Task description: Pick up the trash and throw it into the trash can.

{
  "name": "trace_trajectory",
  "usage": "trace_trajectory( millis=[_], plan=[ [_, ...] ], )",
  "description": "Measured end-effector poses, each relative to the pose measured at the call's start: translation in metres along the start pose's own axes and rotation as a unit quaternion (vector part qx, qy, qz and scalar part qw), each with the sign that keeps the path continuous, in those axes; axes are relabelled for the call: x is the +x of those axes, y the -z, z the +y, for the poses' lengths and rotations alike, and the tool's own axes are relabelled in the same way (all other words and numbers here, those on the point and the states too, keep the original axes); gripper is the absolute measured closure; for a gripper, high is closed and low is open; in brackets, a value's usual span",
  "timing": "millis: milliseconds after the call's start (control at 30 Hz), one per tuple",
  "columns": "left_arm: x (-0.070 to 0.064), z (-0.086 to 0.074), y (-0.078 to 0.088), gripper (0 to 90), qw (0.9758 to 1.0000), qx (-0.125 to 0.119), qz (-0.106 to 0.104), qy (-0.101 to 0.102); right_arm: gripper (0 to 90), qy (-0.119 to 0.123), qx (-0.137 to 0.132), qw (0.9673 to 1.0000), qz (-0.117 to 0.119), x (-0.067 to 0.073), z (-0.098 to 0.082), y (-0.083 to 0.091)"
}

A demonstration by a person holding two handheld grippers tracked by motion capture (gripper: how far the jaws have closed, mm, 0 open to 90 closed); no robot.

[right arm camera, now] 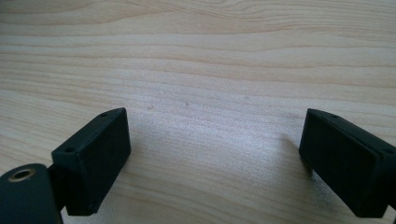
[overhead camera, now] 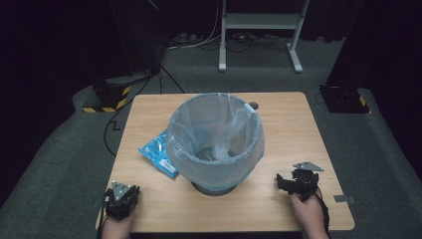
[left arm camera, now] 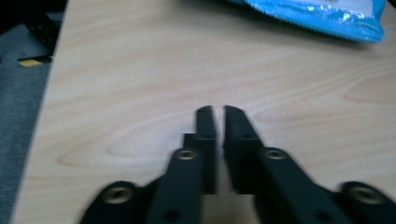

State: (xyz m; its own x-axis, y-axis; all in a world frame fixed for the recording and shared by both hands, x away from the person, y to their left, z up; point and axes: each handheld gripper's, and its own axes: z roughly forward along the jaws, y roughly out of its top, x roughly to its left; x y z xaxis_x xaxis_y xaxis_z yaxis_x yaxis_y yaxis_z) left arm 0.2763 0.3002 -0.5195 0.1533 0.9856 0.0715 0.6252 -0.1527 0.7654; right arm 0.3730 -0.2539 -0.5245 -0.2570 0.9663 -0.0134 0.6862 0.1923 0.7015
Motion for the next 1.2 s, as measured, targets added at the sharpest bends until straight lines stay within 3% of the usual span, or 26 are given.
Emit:
trace_trajectory(
  millis=[67, 133, 200, 367, 400, 433, 467, 500, 600, 667, 700, 800, 867, 933, 1000, 1067, 1200],
  plan=[
    [0.001, 0.013, 0.003, 89.6, 0.9998, -0.022, -0.002, 0.002, 8.6, 0.001, 0.0, 1.0, -0.001, 0.0, 0.0, 0.0],
    [0.005, 0.039, 0.005, 89.2, 0.9987, -0.047, -0.017, -0.009, 8.7, 0.0, 0.0, 1.0, -0.001, 0.0, 0.0, 0.0],
    [0.009, 0.057, 0.0, 82.1, 0.9981, -0.054, -0.029, -0.001, 8.8, 0.001, 0.0, 1.0, -0.001, 0.0, 0.0, 0.0],
    [0.019, 0.094, -0.026, 59.2, 0.9981, -0.044, -0.039, 0.021, 8.9, 0.001, 0.0, 1.0, -0.001, 0.0, 0.0, 0.0],
    [0.019, 0.094, -0.026, 54.2, 0.9981, -0.044, -0.039, 0.021, 8.9, 0.001, 0.0, 1.0, -0.001, 0.0, 0.0, 0.0],
    [0.024, 0.105, -0.041, 49.7, 0.9986, -0.03, -0.032, 0.03, 9.0, 0.004, -0.001, 1.0, -0.001, 0.0, 0.0, 0.0],
    [0.024, 0.105, -0.041, 46.1, 0.9986, -0.03, -0.032, 0.03, 9.0, 0.004, -0.001, 1.0, -0.001, 0.0, 0.0, 0.0],
    [0.03, 0.112, -0.058, 40.4, 0.9983, -0.021, -0.026, 0.048, 8.9, 0.004, -0.001, 1.0, -0.001, 0.0, 0.0, 0.0],
    [0.039, 0.115, -0.076, 35.4, 0.9964, -0.015, -0.027, 0.079, 9.0, 0.004, -0.001, 1.0, 0.0, 0.0, 0.0, 0.0],
    [0.042, 0.116, -0.082, 33.3, 0.996, -0.007, -0.021, 0.087, 9.1, 0.006, -0.002, 1.0, 0.0, 0.001, 0.0, 0.0],
    [0.044, 0.117, -0.092, 31.9, 0.9955, 0.013, -0.021, 0.091, 9.2, 0.006, -0.001, 1.0, 0.001, 0.001, 0.0, 0.0],
    [0.044, 0.116, -0.101, 30.1, 0.9958, 0.03, -0.019, 0.084, 9.2, 0.006, -0.001, 1.0, 0.002, 0.001, 0.0, 0.0],
    [0.047, 0.113, -0.108, 29.1, 0.9941, 0.044, -0.031, 0.095, 9.2, 0.006, -0.002, 1.0, 0.002, 0.001, 0.0, 0.0],
    [0.046, 0.112, -0.11, 28.9, 0.994, 0.048, -0.035, 0.092, 9.2, 0.007, -0.002, 1.0, 0.002, 0.001, 0.0, 0.0],
    [0.039, 0.11, -0.114, 29.1, 0.9946, 0.068, -0.036, 0.069, 9.4, 0.007, -0.002, 1.0, 0.002, 0.001, 0.0, 0.0],
    [0.034, 0.11, -0.115, 32.3, 0.9945, 0.077, -0.038, 0.061, 9.5, 0.007, -0.002, 1.0, 0.003, 0.001, 0.0, 0.0],
    [0.031, 0.107, -0.117, 35.3, 0.9937, 0.085, -0.041, 0.061, 10.2, 0.008, -0.003, 1.0, 0.003, 0.001, -0.001, 0.001]
  ],
)
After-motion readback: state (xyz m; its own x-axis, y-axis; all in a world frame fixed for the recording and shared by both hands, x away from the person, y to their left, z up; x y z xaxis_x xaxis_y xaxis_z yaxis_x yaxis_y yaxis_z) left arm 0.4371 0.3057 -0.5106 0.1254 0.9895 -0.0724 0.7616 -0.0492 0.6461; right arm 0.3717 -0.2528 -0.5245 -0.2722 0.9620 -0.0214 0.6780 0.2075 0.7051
